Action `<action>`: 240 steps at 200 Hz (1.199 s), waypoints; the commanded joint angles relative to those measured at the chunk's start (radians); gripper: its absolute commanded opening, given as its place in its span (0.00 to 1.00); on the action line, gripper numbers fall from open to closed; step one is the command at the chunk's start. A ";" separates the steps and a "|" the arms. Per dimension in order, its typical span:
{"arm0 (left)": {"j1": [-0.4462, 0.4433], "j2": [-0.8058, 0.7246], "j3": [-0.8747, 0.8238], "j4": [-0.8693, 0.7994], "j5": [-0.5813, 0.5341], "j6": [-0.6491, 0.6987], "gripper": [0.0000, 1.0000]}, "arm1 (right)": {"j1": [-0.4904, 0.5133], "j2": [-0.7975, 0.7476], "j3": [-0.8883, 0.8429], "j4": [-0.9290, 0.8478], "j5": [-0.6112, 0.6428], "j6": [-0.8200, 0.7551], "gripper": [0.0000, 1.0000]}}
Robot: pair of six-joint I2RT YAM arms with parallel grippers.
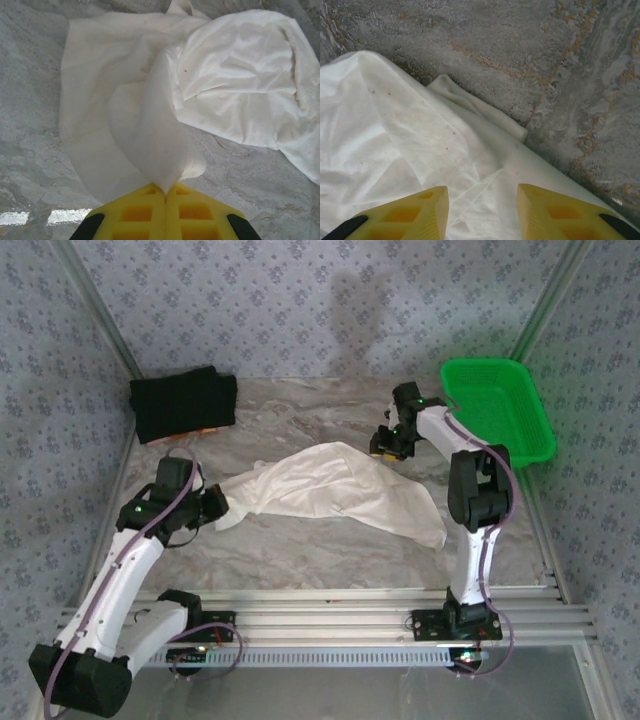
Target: Fold and stack the t-shirts
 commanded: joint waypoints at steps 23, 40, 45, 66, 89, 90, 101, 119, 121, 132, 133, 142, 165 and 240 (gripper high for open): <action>0.002 -0.008 0.043 -0.025 0.007 0.025 0.00 | 0.036 0.074 0.057 -0.036 0.068 -0.131 0.44; 0.005 -0.007 0.049 -0.028 0.007 0.027 0.00 | 0.050 0.089 0.053 -0.029 0.104 -0.154 0.45; 0.006 -0.006 0.050 -0.030 0.005 0.027 0.00 | 0.053 0.093 0.054 -0.028 0.118 -0.161 0.45; 0.008 -0.006 0.055 -0.036 0.004 0.030 0.00 | 0.063 0.109 0.058 -0.017 0.154 -0.176 0.46; 0.011 -0.007 0.058 -0.041 0.002 0.032 0.00 | 0.071 0.121 0.071 -0.011 0.171 -0.187 0.46; 0.011 -0.007 0.058 -0.041 0.002 0.032 0.00 | 0.071 0.121 0.070 -0.011 0.172 -0.187 0.46; 0.012 -0.006 0.058 -0.040 0.002 0.031 0.00 | 0.077 0.129 0.074 -0.012 0.183 -0.192 0.45; 0.012 -0.007 0.059 -0.039 0.002 0.031 0.00 | 0.084 0.144 0.083 -0.020 0.179 -0.195 0.42; 0.013 -0.007 0.060 -0.039 0.001 0.030 0.00 | 0.084 0.144 0.082 -0.019 0.179 -0.195 0.41; 0.014 -0.006 0.060 -0.039 0.001 0.032 0.00 | 0.088 0.142 0.077 -0.013 0.181 -0.197 0.38; 0.014 -0.006 0.059 -0.039 0.001 0.032 0.00 | 0.089 0.142 0.076 -0.012 0.182 -0.197 0.38; 0.014 -0.006 0.061 -0.039 0.001 0.032 0.00 | 0.093 0.138 0.073 -0.010 0.187 -0.198 0.36; 0.015 -0.005 0.060 -0.039 -0.001 0.034 0.00 | 0.100 0.124 0.077 -0.006 0.202 -0.203 0.33; 0.017 -0.005 0.054 -0.029 0.001 0.038 0.00 | 0.118 0.070 0.073 -0.013 0.256 -0.217 0.17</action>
